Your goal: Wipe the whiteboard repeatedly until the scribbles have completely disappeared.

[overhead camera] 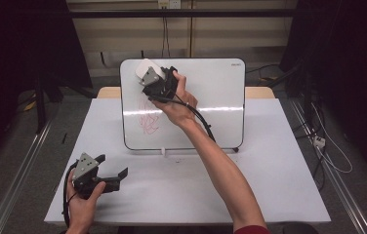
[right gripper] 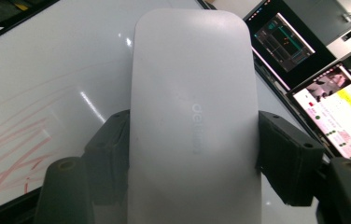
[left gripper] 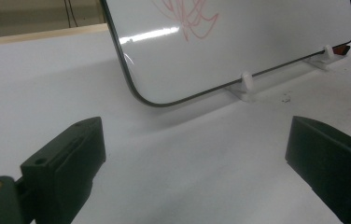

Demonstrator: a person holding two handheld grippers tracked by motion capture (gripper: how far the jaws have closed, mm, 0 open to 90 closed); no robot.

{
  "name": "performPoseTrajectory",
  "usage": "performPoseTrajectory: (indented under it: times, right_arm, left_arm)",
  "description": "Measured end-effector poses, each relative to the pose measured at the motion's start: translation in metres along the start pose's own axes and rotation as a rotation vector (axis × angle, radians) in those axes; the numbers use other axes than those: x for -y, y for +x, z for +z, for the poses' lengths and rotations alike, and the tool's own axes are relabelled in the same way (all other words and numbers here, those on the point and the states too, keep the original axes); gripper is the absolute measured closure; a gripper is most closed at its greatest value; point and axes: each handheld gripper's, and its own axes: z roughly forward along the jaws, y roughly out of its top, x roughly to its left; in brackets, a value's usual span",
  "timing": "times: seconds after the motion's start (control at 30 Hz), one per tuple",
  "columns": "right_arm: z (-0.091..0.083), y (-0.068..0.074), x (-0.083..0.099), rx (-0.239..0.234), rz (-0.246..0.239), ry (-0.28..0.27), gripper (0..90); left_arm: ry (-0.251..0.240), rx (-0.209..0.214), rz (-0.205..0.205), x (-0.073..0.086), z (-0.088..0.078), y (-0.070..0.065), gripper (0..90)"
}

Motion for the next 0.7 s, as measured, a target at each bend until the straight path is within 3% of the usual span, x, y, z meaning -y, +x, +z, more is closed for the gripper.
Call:
performPoseTrajectory:
  times: [0.5,0.57,0.7]
  right_arm:
    - [-0.011,0.051,0.016,-0.103,-0.111,-0.009,31.9]
    - [-0.013,0.055,0.018,-0.095,-0.116,-0.018,31.9]
    - [-0.013,0.051,0.017,-0.131,-0.108,-0.011,31.9]
  left_arm:
    - [-0.005,-0.002,0.013,-0.001,0.0,-0.002,4.7]
    - [-0.005,-0.006,0.014,-0.001,0.0,-0.002,4.7]
    - [-0.004,-0.003,0.013,-0.001,0.0,-0.002,4.7]
